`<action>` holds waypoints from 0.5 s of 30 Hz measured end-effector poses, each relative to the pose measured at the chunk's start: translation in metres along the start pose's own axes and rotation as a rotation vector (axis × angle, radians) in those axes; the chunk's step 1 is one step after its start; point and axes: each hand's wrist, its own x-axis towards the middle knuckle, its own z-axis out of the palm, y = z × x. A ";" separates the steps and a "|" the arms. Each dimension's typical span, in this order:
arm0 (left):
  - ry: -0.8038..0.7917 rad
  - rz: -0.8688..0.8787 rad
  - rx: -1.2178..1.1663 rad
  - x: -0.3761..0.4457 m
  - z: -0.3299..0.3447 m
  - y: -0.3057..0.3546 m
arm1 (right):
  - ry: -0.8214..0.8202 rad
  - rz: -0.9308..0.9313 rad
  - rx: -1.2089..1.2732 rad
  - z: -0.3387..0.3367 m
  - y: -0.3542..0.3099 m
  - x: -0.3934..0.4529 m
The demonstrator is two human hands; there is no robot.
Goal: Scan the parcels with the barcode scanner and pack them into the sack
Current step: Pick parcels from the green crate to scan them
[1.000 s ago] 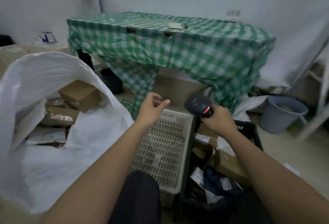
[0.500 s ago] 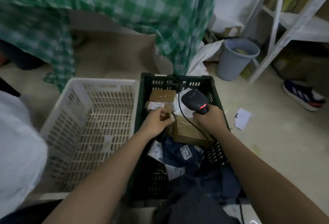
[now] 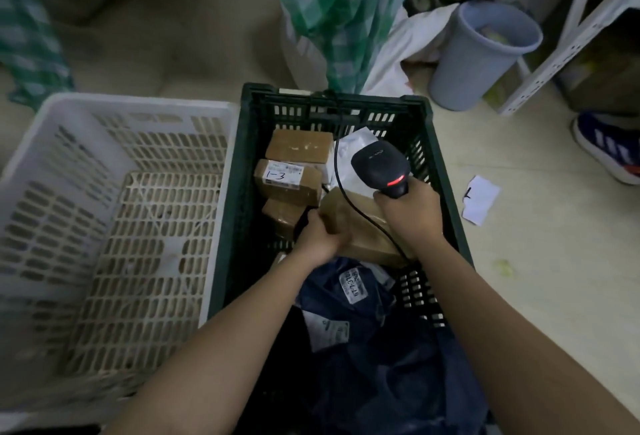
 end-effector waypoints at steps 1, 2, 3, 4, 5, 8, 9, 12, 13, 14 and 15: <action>0.008 -0.002 0.006 -0.003 -0.006 0.002 | 0.005 0.005 0.013 -0.001 -0.002 -0.002; 0.028 0.017 0.008 -0.010 -0.015 0.007 | 0.010 0.010 0.035 -0.003 -0.006 -0.005; 0.054 0.040 0.014 -0.018 -0.026 0.014 | 0.012 0.009 0.064 -0.005 -0.013 -0.009; 0.079 0.070 0.033 -0.028 -0.038 0.023 | 0.018 0.009 0.101 -0.008 -0.022 -0.013; 0.100 0.107 0.064 -0.039 -0.052 0.031 | 0.030 0.006 0.144 -0.011 -0.031 -0.017; 0.155 0.292 0.294 -0.079 -0.096 0.059 | 0.046 -0.044 0.232 -0.024 -0.073 -0.035; 0.181 0.382 0.409 -0.095 -0.110 0.068 | 0.039 -0.073 0.260 -0.028 -0.088 -0.042; 0.275 0.571 0.699 -0.146 -0.152 0.087 | 0.022 -0.133 0.358 -0.037 -0.129 -0.064; 0.310 0.626 0.766 -0.162 -0.166 0.089 | 0.019 -0.145 0.387 -0.038 -0.140 -0.070; 0.357 0.681 0.824 -0.176 -0.180 0.087 | 0.011 -0.151 0.422 -0.037 -0.150 -0.077; 0.401 0.733 0.873 -0.186 -0.191 0.083 | -0.010 -0.139 0.458 -0.032 -0.156 -0.083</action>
